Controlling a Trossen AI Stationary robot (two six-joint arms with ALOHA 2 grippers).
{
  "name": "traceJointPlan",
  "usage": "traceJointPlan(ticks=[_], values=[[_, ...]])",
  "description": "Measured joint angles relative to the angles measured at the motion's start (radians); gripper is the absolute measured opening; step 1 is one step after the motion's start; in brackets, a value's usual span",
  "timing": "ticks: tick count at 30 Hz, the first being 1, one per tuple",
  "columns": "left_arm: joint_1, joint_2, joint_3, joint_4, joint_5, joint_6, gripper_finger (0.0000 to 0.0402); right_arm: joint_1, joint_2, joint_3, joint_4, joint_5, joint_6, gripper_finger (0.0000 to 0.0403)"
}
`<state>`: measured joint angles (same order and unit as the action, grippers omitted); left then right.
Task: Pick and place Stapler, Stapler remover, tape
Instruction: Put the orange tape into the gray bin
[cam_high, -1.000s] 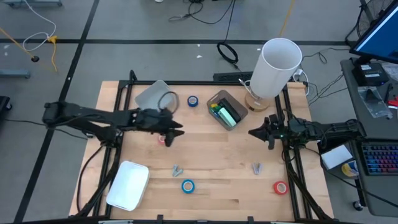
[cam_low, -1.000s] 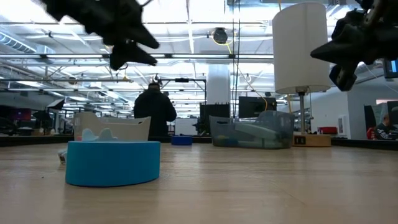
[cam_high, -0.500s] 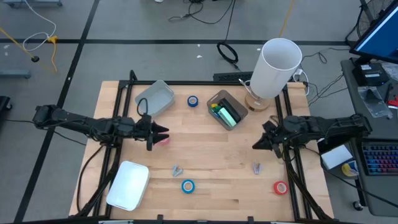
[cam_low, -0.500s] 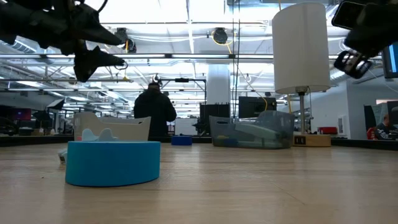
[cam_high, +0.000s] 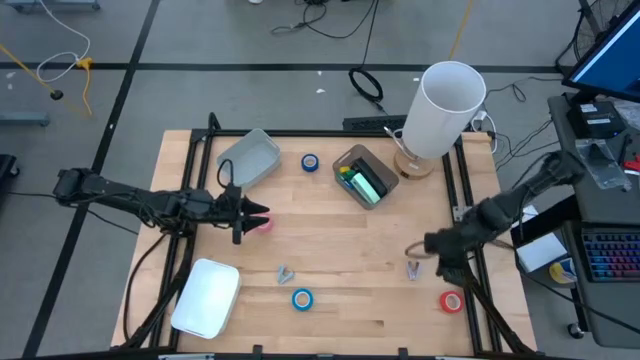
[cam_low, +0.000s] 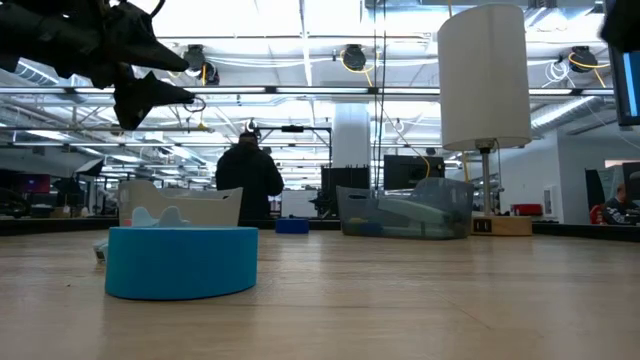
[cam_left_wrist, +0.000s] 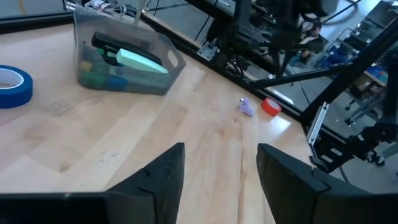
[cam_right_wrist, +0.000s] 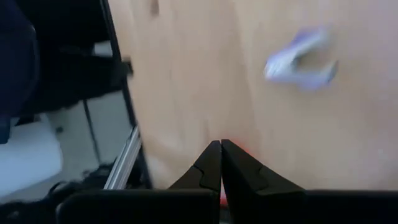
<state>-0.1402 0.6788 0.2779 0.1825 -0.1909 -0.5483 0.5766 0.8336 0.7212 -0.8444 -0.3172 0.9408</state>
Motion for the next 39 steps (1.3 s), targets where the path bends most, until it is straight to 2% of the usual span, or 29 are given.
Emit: traceJointPlan(ticks=[3, 9, 15, 25, 34, 39], values=[[0.000, 0.000, 0.000, 0.000, 0.000, 0.001, 0.0207, 0.117, 0.038, 0.000, 0.022, 0.005, 0.145, 0.0004], [0.000, 0.000, 0.000, 0.000, 0.000, 0.016, 0.0209, 0.296, 0.093, 0.002, 0.076, 0.111, 0.362, 0.0004], [0.000, 0.000, 0.000, 0.000, 0.000, 0.016, 0.0210, 0.399, 0.165, 0.002, 0.061, 0.104, 0.435, 0.0004], [0.000, 0.000, 0.000, 0.000, 0.000, 0.023, 0.0209, 0.414, 0.224, -0.018, 0.012, 0.052, 0.416, 0.0004], [0.000, 0.000, 0.000, -0.006, 0.001, 0.018, 0.0209, 0.414, 0.222, -0.071, 0.063, 0.051, 0.496, 0.0005], [0.000, 0.000, 0.000, -0.006, 0.001, 0.016, 0.0209, 0.414, 0.221, -0.072, 0.036, 0.051, 0.513, 0.0025]])
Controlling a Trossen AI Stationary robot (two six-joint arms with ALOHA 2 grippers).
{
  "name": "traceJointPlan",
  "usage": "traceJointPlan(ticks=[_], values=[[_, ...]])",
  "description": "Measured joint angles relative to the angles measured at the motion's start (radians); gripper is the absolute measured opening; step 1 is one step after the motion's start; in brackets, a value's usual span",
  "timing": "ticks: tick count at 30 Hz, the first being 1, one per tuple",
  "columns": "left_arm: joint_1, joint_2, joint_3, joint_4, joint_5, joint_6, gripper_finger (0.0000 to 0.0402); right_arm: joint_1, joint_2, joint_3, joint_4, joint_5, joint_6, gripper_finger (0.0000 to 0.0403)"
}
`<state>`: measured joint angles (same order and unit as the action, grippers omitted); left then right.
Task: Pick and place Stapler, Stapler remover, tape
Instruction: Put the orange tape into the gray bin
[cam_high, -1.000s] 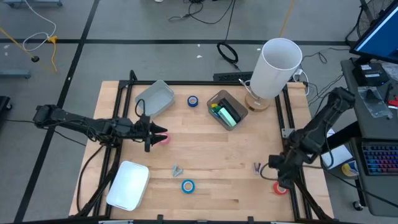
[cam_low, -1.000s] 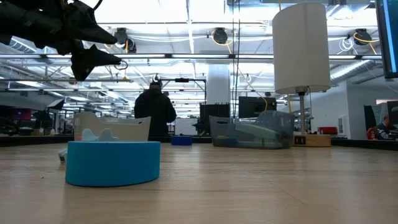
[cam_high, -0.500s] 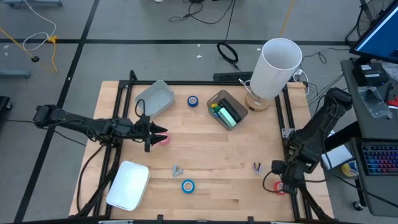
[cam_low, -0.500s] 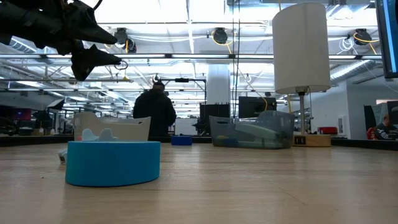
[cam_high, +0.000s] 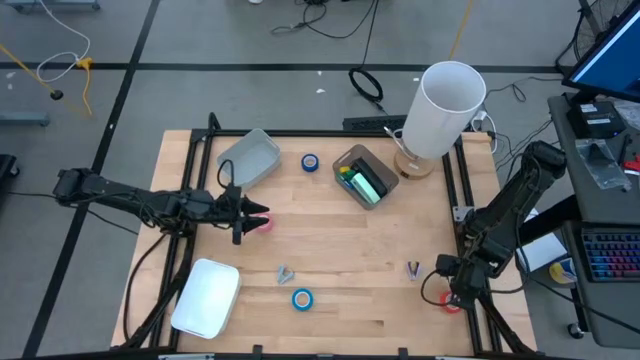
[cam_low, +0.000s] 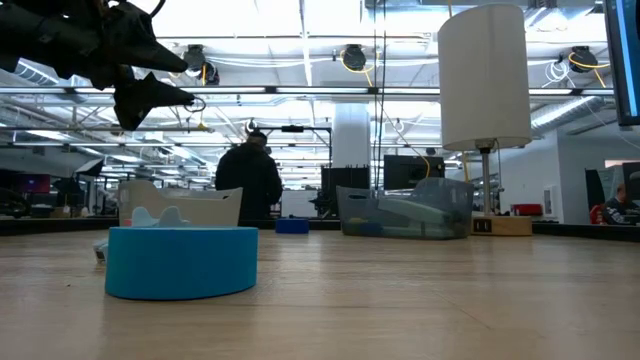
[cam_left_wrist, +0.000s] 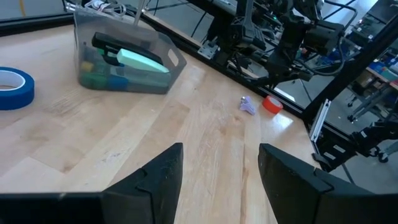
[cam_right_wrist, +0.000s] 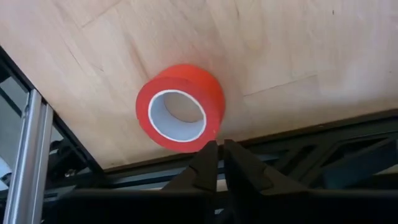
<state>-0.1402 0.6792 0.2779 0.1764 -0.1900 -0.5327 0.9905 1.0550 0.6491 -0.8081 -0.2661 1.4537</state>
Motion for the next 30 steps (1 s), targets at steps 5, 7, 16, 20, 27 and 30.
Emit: traceJointPlan(ticks=[5, 7, 16, 20, 27, 30], values=[[0.000, 0.000, 0.000, 0.000, 0.000, 0.000, 0.0209, 0.000, 0.000, 0.000, 0.012, -0.001, 0.001, 0.0084], [0.000, 0.000, 0.000, -0.001, 0.000, 0.004, 0.0209, 0.000, 0.000, 0.000, 0.026, -0.001, 0.001, 0.0112], [0.000, 0.000, 0.000, -0.026, 0.000, 0.001, 0.0209, 0.000, 0.000, 0.000, 0.072, 0.013, -0.024, 0.0192], [0.000, 0.000, 0.000, -0.027, 0.000, 0.004, 0.0209, 0.000, 0.000, 0.000, 0.056, 0.079, -0.026, 0.0202], [0.000, 0.000, 0.000, -0.027, 0.000, 0.004, 0.0209, 0.000, 0.018, -0.040, 0.113, 0.083, -0.019, 0.0202], [0.000, 0.000, 0.000, -0.027, 0.000, 0.004, 0.0209, 0.000, 0.033, -0.085, 0.191, 0.025, -0.001, 0.0202]])
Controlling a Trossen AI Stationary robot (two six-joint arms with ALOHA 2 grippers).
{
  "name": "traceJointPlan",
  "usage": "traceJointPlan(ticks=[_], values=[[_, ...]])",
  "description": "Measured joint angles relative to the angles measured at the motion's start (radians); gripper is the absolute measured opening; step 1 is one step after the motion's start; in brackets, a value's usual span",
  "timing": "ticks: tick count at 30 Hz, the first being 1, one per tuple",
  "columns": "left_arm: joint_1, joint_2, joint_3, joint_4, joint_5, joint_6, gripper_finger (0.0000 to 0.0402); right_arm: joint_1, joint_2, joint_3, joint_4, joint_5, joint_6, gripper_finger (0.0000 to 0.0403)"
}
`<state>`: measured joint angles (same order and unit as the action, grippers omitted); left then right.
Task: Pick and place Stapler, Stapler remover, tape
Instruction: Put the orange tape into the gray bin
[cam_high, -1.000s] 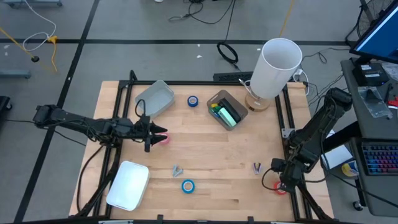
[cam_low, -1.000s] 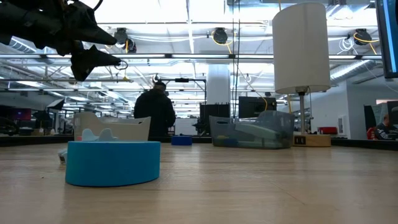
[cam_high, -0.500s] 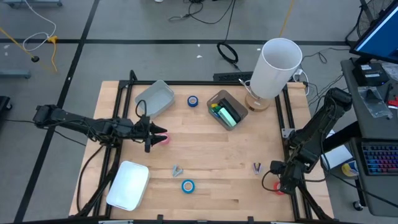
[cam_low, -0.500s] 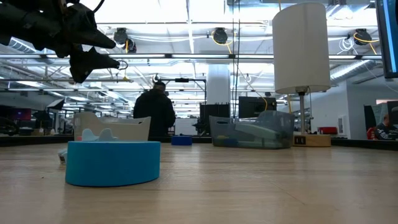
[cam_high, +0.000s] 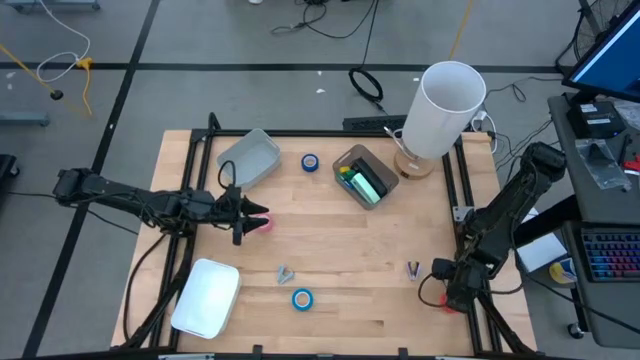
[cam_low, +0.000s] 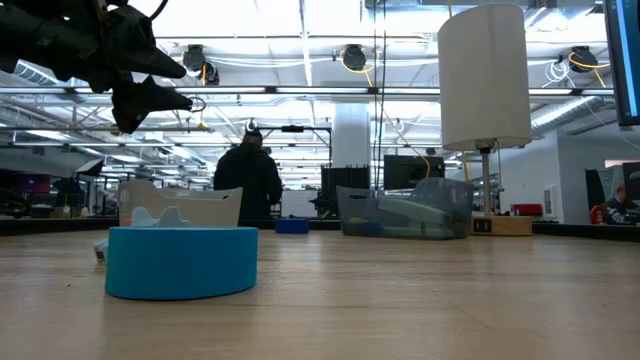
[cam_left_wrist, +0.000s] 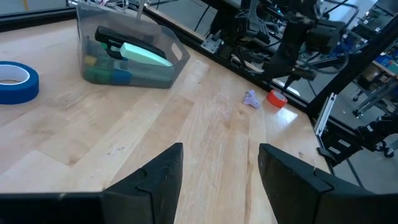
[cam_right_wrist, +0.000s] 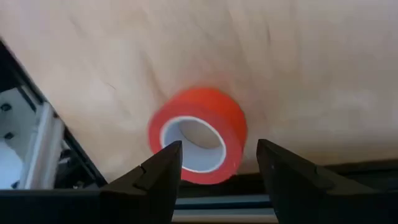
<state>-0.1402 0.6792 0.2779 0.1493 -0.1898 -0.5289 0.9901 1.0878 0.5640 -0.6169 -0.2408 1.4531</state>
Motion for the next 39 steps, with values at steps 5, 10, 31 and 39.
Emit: traceJointPlan(ticks=[5, 10, 31, 39], values=[[0.000, 0.000, 0.000, 0.000, 0.000, -0.001, 0.0209, 0.000, 0.013, -0.066, 0.041, -0.023, 0.078, 0.0201], [0.000, 0.000, 0.000, 0.000, 0.000, -0.003, 0.0209, -0.002, 0.009, -0.109, 0.058, -0.017, 0.161, 0.0201], [0.000, 0.000, 0.000, 0.073, 0.000, -0.021, 0.0209, -0.080, -0.039, -0.141, 0.098, -0.043, 0.214, 0.0029], [0.000, 0.000, 0.000, 0.193, 0.000, -0.074, 0.0209, -0.149, -0.176, -0.142, 0.379, 0.258, 0.339, 0.0032]])
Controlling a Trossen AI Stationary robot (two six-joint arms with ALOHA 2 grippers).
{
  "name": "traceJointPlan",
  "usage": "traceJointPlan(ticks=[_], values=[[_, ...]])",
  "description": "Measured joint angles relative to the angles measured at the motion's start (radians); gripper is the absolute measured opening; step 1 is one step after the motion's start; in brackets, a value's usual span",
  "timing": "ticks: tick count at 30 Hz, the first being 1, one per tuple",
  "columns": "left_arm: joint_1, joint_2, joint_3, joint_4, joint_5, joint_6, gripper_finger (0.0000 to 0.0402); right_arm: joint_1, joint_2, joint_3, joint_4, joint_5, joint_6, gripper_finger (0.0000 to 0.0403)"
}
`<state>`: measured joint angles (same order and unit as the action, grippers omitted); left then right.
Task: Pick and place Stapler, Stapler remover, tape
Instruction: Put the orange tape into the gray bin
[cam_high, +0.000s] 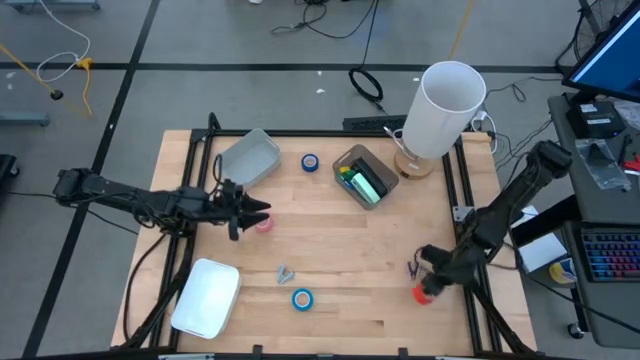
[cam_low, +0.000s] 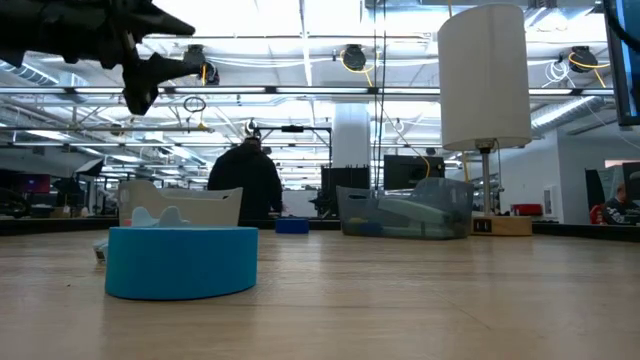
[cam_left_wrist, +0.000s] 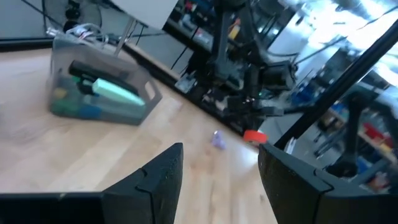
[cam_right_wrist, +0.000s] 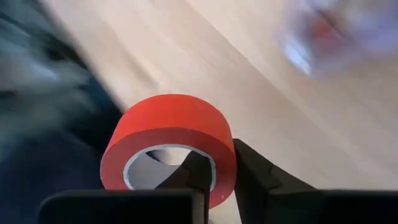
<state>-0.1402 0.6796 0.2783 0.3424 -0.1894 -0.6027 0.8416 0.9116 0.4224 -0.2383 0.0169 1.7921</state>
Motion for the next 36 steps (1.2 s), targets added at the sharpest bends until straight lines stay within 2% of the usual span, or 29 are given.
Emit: traceJointPlan(ticks=[3, 6, 9, 16, 20, 27, 32, 36], values=[[0.000, 0.000, 0.000, 0.037, 0.000, -0.006, 0.0209, -0.047, -0.024, 0.001, 0.132, 0.190, -0.014, 0.0031], [0.000, 0.001, 0.000, 0.062, 0.000, -0.006, 0.0209, -0.122, -0.025, 0.001, 0.307, 0.364, -0.123, 0.0031], [0.000, 0.001, 0.000, 0.084, 0.000, -0.006, 0.0209, -0.213, -0.006, 0.003, 0.506, 0.452, -0.279, 0.0031], [0.000, 0.001, 0.000, 0.124, 0.000, -0.029, 0.0209, -0.398, 0.089, 0.003, 0.898, 0.448, -0.558, 0.0031], [0.000, 0.001, 0.000, 0.151, -0.001, -0.079, 0.0209, -0.472, 0.157, 0.004, 1.025, 0.374, -0.617, 0.0031], [0.000, 0.052, 0.006, 0.262, -0.041, -0.100, 0.0209, -0.561, 0.274, 0.076, 1.045, 0.273, -0.666, 0.0031], [0.000, 0.179, 0.094, 0.265, -0.034, -0.082, 0.0209, -0.623, 0.345, 0.143, 1.046, 0.214, -0.739, 0.0031], [0.000, 0.307, 0.189, 0.261, -0.006, -0.019, 0.0209, -0.653, 0.390, 0.187, 1.047, 0.213, -0.819, 0.0031]])
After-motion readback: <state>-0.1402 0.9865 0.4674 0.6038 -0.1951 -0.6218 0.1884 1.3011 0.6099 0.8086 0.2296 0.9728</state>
